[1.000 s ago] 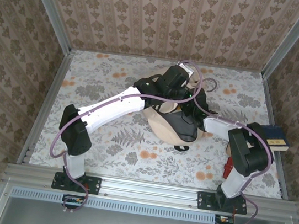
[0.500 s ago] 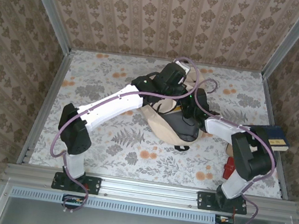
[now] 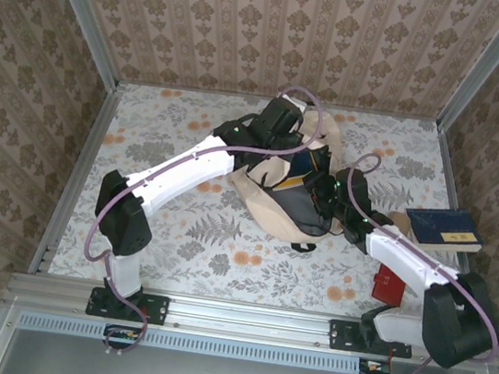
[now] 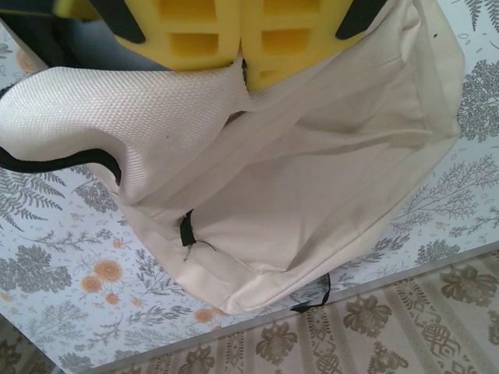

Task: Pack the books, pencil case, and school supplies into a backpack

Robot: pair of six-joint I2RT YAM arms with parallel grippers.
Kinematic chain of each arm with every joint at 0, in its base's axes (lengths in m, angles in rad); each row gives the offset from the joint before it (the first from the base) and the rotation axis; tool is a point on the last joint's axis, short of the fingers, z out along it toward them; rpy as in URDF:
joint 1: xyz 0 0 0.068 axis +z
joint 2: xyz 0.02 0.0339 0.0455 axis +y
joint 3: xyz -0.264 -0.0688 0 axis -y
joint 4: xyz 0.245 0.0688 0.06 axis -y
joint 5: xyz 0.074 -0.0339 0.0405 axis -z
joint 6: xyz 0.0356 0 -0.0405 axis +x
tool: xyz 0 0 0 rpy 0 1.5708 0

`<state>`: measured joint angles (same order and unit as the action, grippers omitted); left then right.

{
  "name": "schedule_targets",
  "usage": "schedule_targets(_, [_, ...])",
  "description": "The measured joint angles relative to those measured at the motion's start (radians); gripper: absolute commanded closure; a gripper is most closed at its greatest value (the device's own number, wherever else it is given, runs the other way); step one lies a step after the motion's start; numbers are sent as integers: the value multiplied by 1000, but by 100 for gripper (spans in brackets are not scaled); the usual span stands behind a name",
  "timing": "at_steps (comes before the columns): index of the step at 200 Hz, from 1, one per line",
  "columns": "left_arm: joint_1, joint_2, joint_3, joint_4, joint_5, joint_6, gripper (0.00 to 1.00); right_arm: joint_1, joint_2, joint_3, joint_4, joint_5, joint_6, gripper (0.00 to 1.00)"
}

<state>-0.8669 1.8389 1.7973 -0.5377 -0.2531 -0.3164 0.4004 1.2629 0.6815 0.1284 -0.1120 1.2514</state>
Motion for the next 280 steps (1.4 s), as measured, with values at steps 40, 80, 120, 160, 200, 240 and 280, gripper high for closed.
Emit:
schedule_targets(40, [34,-25,-76,5,-34,-6,100,0,-141,26,-170,23,-117,45])
schedule_targets(80, [65,-169,-241,-19,-76,-34,100,-34,-170,123,-330,56,-265,32])
schedule_targets(120, [71,-337,-384,-55,-114,-74,100,-117,-79,214,-427,80,-386,19])
schedule_targets(160, [77,-418,-484,-85,-121,-108,43,-252,37,252,-489,161,-479,7])
schedule_targets(200, [82,-457,-495,-102,-79,-139,12,-401,164,329,-549,278,-552,3])
schedule_targets(240, [130,-475,-504,-90,-18,-154,7,-571,304,395,-589,322,-594,2])
schedule_targets(280, [181,-475,-546,-78,32,-174,6,-673,432,454,-621,324,-631,2])
